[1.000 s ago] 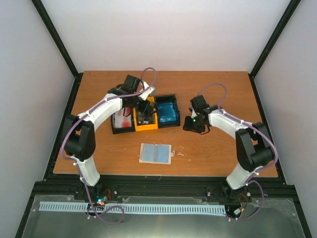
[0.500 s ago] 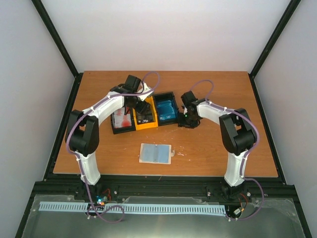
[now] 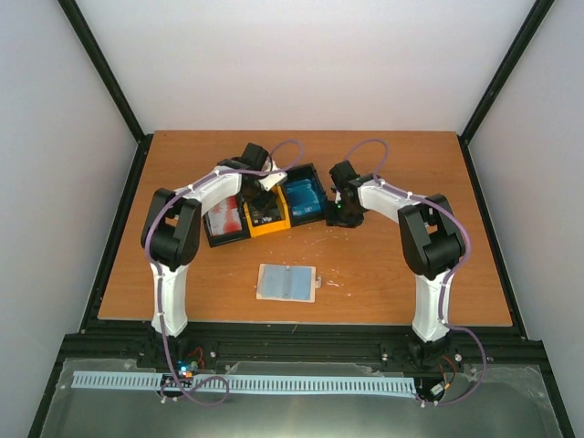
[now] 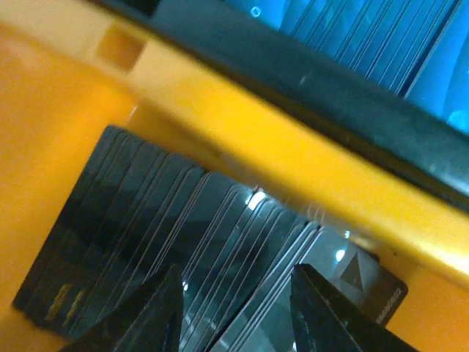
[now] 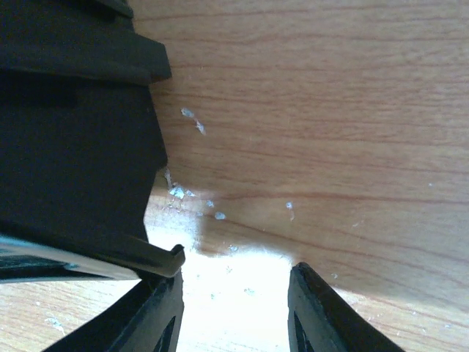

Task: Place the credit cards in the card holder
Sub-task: Pick up the credit card from the storage box.

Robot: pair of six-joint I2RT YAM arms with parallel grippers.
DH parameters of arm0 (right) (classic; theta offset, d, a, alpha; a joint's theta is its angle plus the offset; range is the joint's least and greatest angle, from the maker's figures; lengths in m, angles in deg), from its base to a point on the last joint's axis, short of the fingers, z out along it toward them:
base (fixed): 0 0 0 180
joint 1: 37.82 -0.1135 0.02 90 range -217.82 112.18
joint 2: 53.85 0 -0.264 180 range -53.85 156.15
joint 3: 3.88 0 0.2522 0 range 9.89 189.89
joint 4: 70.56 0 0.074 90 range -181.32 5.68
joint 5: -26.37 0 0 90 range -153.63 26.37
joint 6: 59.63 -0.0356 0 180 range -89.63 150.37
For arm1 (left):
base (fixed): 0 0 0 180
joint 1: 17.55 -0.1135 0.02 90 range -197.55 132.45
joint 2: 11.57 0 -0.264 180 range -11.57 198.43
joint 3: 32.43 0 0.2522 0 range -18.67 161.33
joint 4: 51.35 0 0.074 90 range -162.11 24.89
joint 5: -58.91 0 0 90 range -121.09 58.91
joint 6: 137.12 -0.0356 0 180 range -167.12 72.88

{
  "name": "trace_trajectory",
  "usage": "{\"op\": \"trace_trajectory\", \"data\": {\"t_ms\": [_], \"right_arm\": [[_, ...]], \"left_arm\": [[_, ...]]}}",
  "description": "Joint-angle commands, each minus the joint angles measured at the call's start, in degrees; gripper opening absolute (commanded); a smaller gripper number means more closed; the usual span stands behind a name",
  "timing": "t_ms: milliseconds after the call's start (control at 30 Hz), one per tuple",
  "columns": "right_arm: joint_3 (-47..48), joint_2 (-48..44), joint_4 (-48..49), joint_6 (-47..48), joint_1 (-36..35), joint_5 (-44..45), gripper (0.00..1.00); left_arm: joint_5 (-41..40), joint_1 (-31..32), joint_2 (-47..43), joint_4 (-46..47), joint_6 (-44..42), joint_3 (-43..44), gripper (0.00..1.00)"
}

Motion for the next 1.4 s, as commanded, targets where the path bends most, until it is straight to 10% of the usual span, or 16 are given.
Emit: {"op": "trace_trajectory", "data": {"t_ms": [0,900,1367], "right_arm": [[-0.6,-0.7,0.6,1.6,-0.3,-0.3,0.41],[5.9,2.8,0.3,5.5,-0.3,6.8,0.39],[3.9,1.1,1.7,5.7,-0.2,8.0,0.38]], "left_arm": [[0.9,-0.5,2.3,-3.5,-0.2,2.9,0.42],[2.6,3.0,2.1,-7.8,-0.4,-2.8,0.45],[4.3,3.8,-1.1,-12.3,3.5,0.1,0.27]]}}
